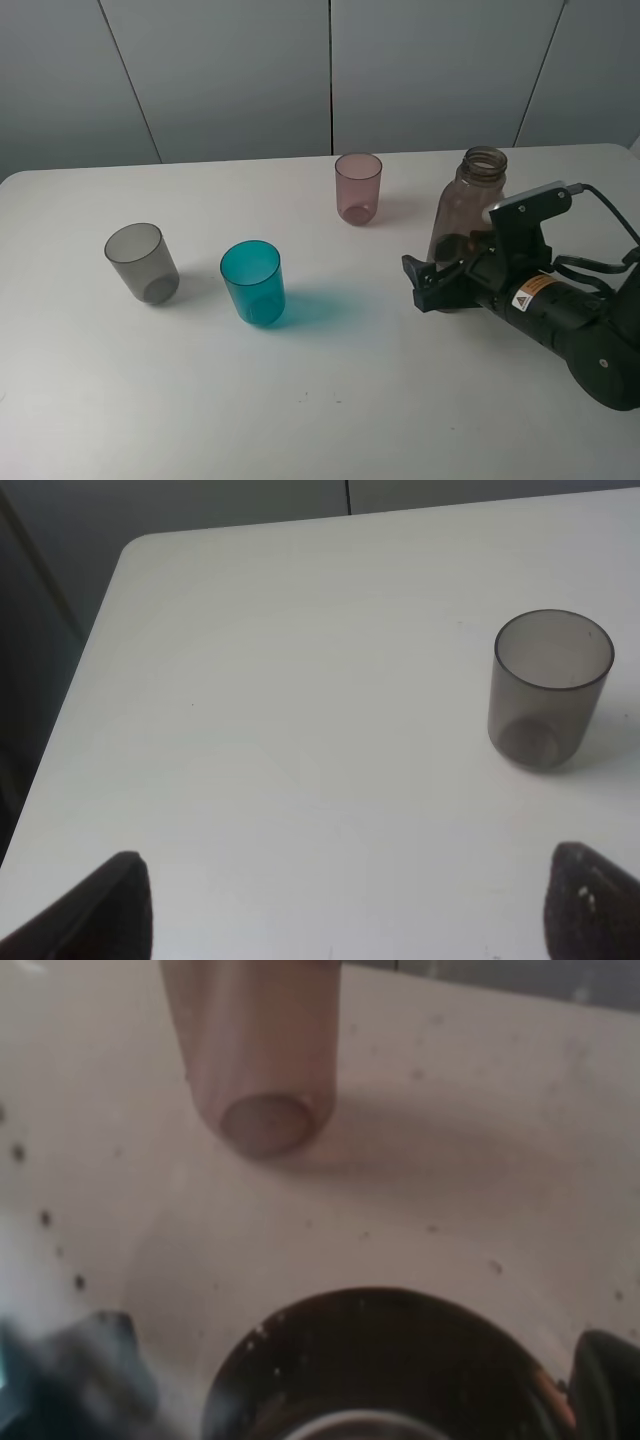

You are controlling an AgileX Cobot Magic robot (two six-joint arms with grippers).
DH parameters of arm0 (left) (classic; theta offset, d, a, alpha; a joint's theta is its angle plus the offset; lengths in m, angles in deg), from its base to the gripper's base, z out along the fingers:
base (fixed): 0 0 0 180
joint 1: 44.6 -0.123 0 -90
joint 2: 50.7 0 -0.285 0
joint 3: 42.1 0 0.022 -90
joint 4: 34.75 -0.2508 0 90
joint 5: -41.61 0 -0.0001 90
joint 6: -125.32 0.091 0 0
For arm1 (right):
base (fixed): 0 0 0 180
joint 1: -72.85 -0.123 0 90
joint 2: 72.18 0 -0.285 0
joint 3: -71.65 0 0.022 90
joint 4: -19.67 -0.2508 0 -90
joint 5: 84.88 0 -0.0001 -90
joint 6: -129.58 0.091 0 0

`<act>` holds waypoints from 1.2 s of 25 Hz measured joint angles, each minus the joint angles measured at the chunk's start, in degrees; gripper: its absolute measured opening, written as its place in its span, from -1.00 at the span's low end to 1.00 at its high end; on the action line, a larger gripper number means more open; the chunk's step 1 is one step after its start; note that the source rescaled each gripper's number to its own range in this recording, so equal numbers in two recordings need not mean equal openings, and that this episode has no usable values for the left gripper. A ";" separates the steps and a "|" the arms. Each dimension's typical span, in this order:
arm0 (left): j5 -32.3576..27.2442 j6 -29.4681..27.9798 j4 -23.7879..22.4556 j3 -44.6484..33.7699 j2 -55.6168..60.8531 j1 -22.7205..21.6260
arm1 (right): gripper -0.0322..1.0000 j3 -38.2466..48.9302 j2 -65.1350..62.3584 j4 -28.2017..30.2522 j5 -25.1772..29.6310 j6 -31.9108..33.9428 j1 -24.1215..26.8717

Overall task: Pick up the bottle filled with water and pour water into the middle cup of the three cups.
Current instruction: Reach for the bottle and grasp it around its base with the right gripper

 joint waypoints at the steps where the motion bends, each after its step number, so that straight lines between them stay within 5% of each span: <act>1: 0.00 0.00 0.00 0.00 0.00 0.00 | 1.00 -0.07 0.10 0.00 0.00 0.00 0.00; 30: 0.00 0.00 0.00 0.00 0.00 0.00 | 1.00 -0.13 -2.09 -1.80 -0.57 1.34 0.00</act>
